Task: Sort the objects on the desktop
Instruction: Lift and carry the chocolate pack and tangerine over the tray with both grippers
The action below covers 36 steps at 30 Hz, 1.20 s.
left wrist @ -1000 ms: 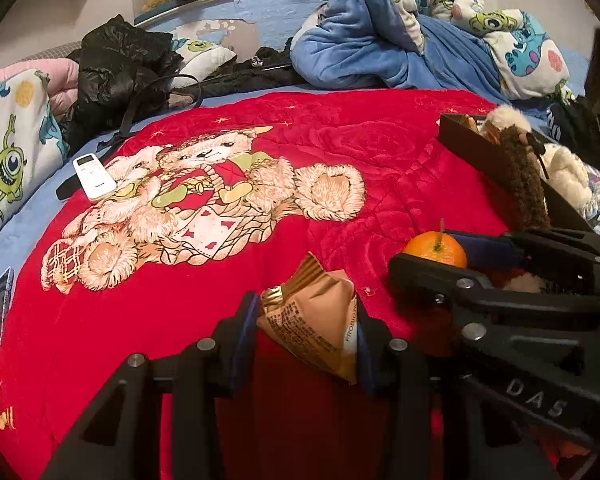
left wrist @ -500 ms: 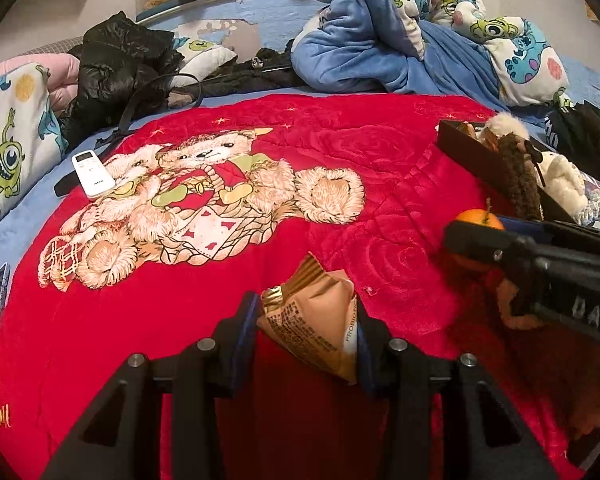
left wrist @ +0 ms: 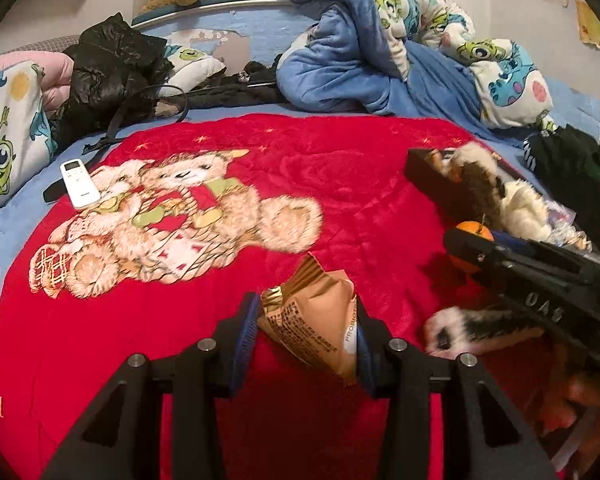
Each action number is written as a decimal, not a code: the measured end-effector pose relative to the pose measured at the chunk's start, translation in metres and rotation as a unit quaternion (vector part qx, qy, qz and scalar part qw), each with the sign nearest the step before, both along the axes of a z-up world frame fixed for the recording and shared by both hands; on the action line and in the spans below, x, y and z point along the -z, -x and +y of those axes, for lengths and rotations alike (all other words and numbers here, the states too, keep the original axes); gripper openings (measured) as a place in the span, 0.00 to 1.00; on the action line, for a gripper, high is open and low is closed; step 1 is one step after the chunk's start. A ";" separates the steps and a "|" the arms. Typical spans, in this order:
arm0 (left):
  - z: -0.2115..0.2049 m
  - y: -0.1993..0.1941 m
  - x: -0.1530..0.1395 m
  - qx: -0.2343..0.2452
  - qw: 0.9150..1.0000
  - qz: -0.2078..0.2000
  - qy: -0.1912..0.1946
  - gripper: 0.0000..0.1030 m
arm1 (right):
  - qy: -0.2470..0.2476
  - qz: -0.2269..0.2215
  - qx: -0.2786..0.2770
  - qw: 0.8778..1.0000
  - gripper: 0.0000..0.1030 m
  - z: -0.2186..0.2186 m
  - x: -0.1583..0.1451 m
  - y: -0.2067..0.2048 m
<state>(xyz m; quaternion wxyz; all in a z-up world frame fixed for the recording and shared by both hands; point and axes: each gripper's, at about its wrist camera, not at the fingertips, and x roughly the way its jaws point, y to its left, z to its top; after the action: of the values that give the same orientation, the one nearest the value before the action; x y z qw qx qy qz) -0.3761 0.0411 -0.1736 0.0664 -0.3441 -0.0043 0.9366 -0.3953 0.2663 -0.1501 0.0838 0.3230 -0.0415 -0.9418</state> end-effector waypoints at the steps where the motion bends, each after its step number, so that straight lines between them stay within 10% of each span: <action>1: 0.004 0.000 -0.003 0.003 1.000 0.000 -0.005 0.43 | -0.007 0.005 0.013 1.000 0.34 0.004 -0.003 -0.003; 36: 0.209 0.053 -0.097 0.135 0.990 0.034 -0.027 0.43 | -0.069 0.076 0.088 0.991 0.35 0.155 -0.104 -0.030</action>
<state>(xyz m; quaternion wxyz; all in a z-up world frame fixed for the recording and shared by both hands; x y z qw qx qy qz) -0.4293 0.2504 -0.0762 0.2022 -0.3075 0.0189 0.9296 -0.3656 0.4211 -0.0456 -0.0193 0.2509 0.0012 -0.9678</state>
